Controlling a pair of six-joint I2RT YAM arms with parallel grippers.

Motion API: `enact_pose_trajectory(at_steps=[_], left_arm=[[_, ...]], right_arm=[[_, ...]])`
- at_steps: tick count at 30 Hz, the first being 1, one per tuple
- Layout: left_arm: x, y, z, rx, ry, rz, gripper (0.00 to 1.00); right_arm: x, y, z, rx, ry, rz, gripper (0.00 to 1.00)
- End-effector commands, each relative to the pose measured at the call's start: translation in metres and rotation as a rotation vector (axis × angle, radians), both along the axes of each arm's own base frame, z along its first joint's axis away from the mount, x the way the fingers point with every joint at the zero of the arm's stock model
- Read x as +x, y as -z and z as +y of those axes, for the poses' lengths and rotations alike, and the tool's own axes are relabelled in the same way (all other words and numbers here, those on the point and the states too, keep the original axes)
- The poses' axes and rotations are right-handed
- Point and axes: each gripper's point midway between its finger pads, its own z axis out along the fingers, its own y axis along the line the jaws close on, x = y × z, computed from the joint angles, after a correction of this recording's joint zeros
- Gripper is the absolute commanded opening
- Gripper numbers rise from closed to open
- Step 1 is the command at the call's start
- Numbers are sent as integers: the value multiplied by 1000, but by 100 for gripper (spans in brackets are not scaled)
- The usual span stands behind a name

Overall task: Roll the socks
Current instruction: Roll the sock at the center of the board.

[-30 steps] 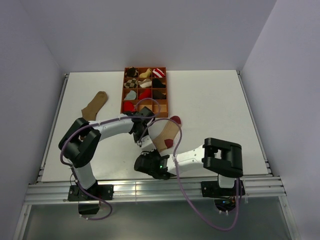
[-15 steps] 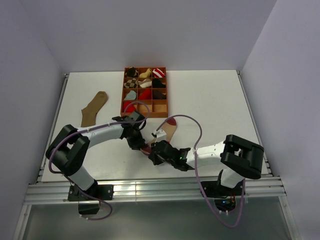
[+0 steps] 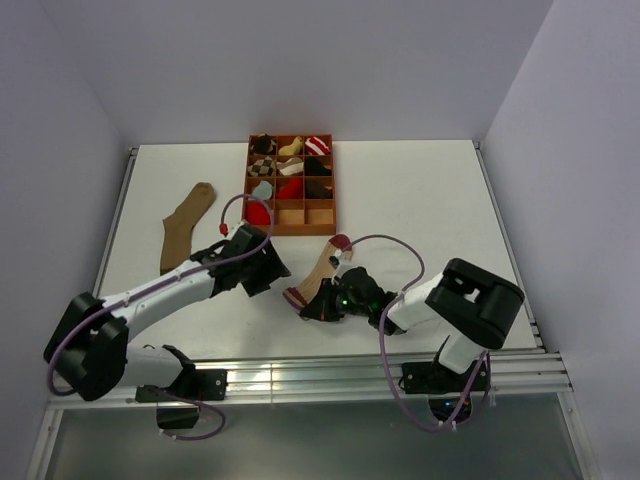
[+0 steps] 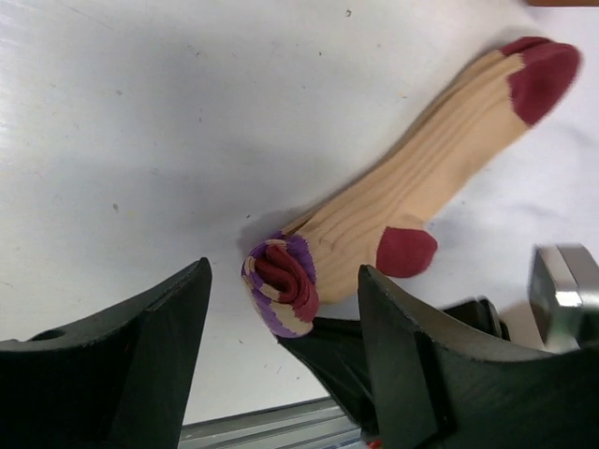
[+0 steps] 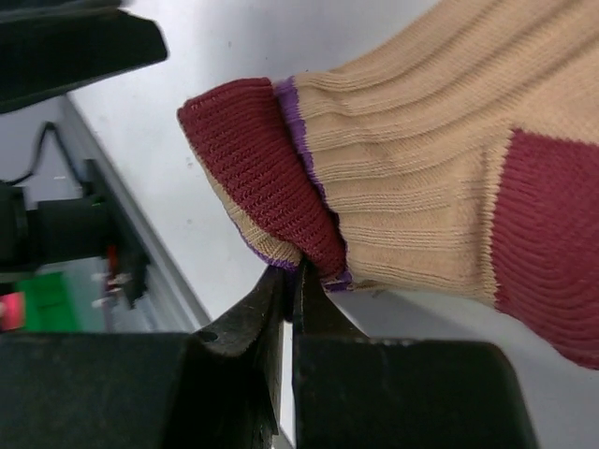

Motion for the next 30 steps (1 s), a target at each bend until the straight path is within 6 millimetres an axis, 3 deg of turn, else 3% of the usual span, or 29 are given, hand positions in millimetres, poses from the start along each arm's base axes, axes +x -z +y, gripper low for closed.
enact_pose_trajectory(at_steps=[1, 6, 19, 23, 30], left_arm=[[12, -23, -2, -103, -40, -137, 70], [-4, -12, -9, -171, 39, -151, 69], [-19, 12, -21, -239, 143, -188, 68], [-19, 5, -12, -242, 103, -234, 69], [-24, -28, -1, -320, 93, -390, 77]], right_arm=[[-37, 42, -30, -58, -35, 245, 0], [-37, 44, -33, 15, -16, 325, 0], [-35, 53, -39, 73, 35, 444, 0], [-34, 54, -40, 65, 43, 458, 0], [-32, 54, -39, 23, 29, 457, 0]])
